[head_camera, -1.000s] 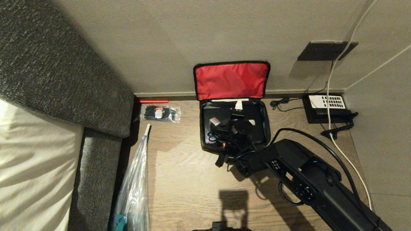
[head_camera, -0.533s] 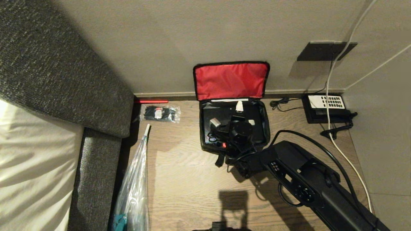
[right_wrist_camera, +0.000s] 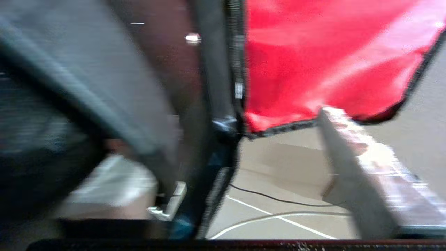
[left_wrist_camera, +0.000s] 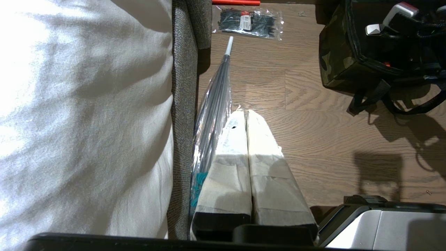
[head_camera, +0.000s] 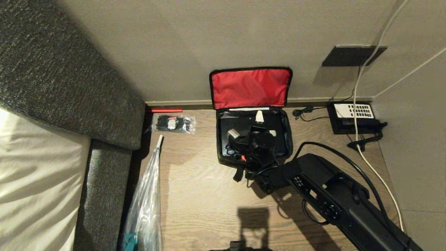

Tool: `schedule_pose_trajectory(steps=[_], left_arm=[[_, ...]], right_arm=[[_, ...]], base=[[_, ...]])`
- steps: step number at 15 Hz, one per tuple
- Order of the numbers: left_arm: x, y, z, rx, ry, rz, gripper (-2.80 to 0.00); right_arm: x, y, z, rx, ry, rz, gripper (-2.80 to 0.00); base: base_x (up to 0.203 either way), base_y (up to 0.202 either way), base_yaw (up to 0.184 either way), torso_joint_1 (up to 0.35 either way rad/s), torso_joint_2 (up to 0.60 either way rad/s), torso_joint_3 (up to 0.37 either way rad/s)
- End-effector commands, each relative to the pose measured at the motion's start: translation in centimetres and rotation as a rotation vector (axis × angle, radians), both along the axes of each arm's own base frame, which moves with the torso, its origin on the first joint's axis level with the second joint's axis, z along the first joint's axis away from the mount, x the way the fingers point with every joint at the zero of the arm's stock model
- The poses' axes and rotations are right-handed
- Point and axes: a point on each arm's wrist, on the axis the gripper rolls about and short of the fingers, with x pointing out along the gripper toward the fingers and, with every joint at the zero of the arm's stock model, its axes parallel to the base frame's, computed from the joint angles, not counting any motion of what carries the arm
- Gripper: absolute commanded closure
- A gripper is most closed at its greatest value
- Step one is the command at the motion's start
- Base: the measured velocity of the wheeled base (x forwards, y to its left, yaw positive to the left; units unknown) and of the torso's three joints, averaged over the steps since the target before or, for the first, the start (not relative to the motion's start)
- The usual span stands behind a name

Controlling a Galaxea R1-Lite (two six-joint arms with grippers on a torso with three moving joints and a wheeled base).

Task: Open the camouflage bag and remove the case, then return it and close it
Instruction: Grip the handle, then lift the black box

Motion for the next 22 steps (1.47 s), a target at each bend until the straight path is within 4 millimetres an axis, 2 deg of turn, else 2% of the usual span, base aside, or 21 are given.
schedule_pose_trajectory(steps=[1,16,19,22], left_arm=[[0.0,0.0,-0.1,0.000,-0.001,0.001,0.00],[0.0,0.0,-0.1,0.000,0.000,0.000,0.00],[0.0,0.0,-0.1,0.000,0.000,0.001,0.00],[0.0,0.0,-0.1,0.000,0.000,0.001,0.00]], right_arm=[[0.0,0.1,-0.4,-0.011,0.010,0.000,0.00],[-0.4,0.0,-0.3,0.037,-0.026,0.003,0.00],[-0.9,0.6,2.0,0.089,-0.061,-0.041,0.00],[-1.6,0.7,6.5,0.118,-0.103,-0.045,0.00]], base=[[0.000,0.000,0.000,0.000,0.00,0.000],[0.000,0.000,0.000,0.000,0.00,0.000],[0.000,0.000,0.000,0.000,0.00,0.000],[0.000,0.000,0.000,0.000,0.00,0.000]])
